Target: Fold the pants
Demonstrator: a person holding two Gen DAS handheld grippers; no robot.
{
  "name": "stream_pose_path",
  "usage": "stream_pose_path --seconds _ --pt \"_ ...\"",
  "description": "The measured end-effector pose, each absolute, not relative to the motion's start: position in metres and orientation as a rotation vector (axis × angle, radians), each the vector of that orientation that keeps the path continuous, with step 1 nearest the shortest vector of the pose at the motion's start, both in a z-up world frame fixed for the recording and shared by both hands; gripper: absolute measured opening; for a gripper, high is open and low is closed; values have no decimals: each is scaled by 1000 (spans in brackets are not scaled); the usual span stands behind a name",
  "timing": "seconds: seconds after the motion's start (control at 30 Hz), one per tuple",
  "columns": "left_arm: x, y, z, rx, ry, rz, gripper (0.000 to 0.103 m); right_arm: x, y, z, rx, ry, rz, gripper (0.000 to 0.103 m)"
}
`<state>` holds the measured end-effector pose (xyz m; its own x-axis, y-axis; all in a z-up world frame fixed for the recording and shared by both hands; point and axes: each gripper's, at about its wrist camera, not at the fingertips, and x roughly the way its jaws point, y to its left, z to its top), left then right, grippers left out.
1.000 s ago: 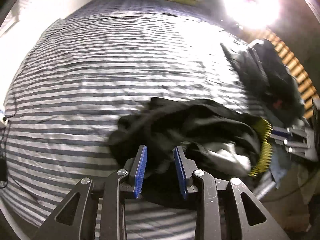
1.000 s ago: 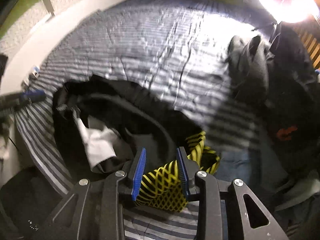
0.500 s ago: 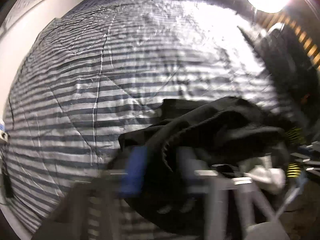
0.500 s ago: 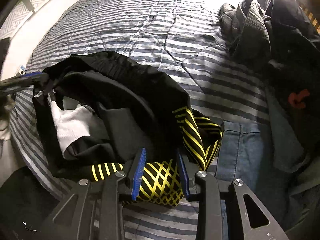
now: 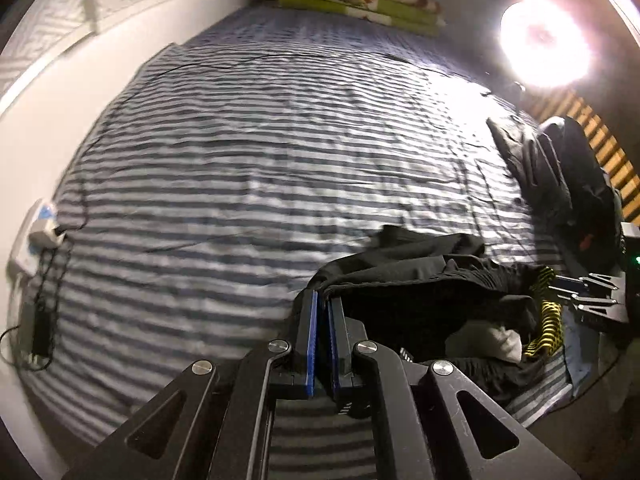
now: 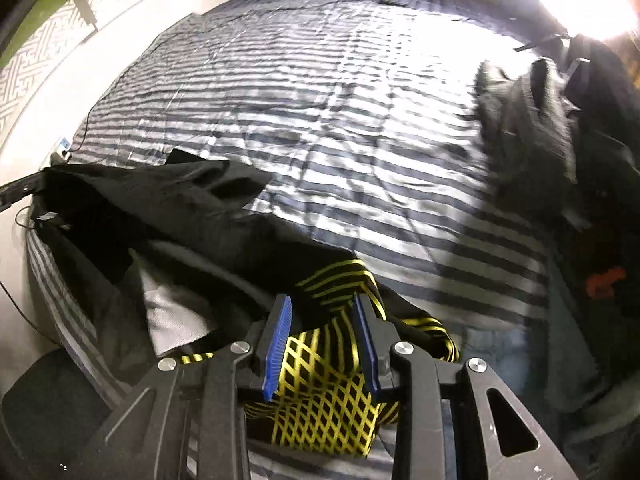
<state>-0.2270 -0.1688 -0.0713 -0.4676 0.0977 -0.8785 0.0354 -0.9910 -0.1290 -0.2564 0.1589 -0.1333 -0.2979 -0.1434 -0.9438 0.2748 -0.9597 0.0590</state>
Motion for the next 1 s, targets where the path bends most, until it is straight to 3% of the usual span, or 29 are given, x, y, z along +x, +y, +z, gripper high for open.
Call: stream_pose_path --seconds 0.23,0.6,0.73,0.97,1.0 --pt "-217 -197 -92 -1664 -271 2636 5 -272 117 -130 1567 188 -2285 29" --pt "-243 -188 -86 -1604 -333 2606 5 -272 -6 -140 1329 600 -2274 40" --pt "-239 -186 -80 -1594 -322 2600 5 -297 1 -143 1399 525 -2325 40" --pt "-232 -186 -64 -1560 -352 2610 5 -305 76 -131 1514 619 -2464 36" --pt "-232 -186 -61 -1554 -347 2620 5 -305 92 -126 1533 628 -2497 27"
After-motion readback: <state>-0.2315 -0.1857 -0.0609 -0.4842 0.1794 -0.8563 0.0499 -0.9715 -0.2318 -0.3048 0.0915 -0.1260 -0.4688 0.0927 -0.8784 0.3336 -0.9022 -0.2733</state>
